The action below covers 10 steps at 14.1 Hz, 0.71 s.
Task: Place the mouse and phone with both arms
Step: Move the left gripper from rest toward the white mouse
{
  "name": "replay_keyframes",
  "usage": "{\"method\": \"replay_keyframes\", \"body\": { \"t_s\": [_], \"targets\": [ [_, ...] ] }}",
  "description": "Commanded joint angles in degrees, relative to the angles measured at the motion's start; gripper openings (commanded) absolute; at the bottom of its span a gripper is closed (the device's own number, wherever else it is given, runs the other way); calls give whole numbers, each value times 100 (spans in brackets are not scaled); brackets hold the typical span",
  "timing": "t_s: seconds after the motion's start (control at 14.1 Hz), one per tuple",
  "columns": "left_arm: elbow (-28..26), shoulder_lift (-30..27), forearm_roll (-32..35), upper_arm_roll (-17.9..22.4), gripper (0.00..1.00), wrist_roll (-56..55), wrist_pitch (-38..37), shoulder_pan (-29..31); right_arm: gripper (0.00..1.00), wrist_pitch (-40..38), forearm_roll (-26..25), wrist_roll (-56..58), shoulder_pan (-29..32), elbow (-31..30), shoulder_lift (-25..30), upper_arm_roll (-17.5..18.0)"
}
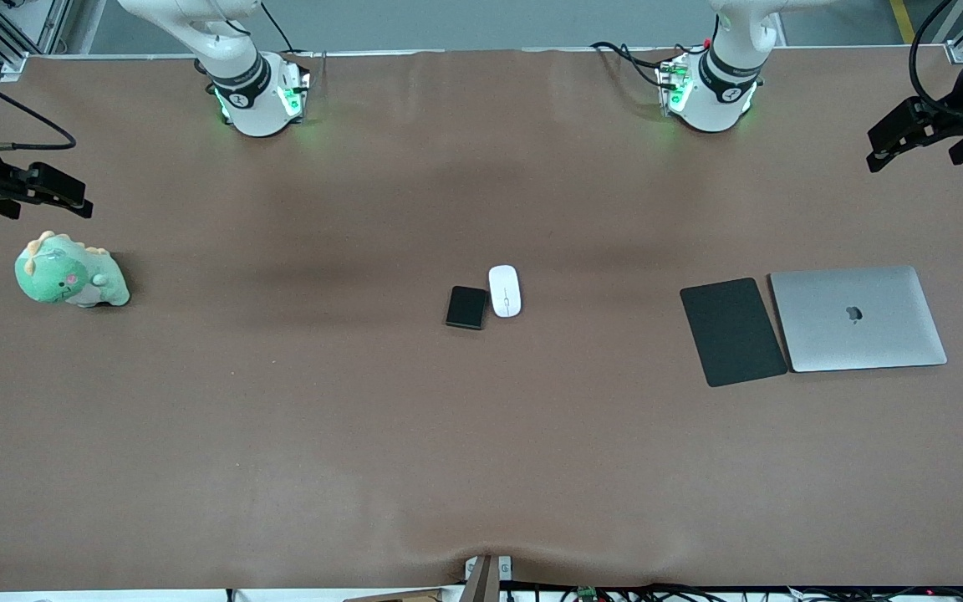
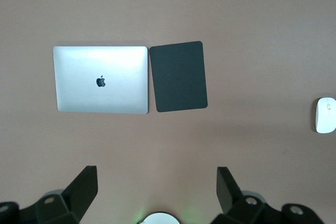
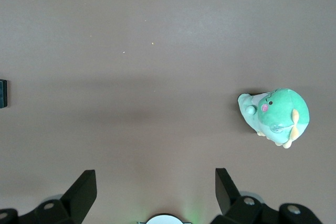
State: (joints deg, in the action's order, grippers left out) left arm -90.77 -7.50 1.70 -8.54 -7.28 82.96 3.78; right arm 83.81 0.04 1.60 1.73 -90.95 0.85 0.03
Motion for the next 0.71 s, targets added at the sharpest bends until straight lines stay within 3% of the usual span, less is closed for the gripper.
{"method": "replay_keyframes", "body": {
  "t_s": [0.0, 0.21, 0.36, 0.64],
  "targets": [
    [59, 11, 50, -17, 100, 24, 10, 26, 100, -40, 5, -72, 73, 69, 12, 58],
    [129, 247, 85, -25, 100, -19, 19, -27, 100, -40, 5, -72, 81, 69, 12, 58],
    [506, 695, 85, -34, 100, 16, 19, -53, 100, -40, 5, -72, 73, 69, 12, 58],
    [481, 1152, 94, -622, 100, -185, 71, -255, 100, -40, 5, -72, 81, 69, 3, 58]
  ]
}}
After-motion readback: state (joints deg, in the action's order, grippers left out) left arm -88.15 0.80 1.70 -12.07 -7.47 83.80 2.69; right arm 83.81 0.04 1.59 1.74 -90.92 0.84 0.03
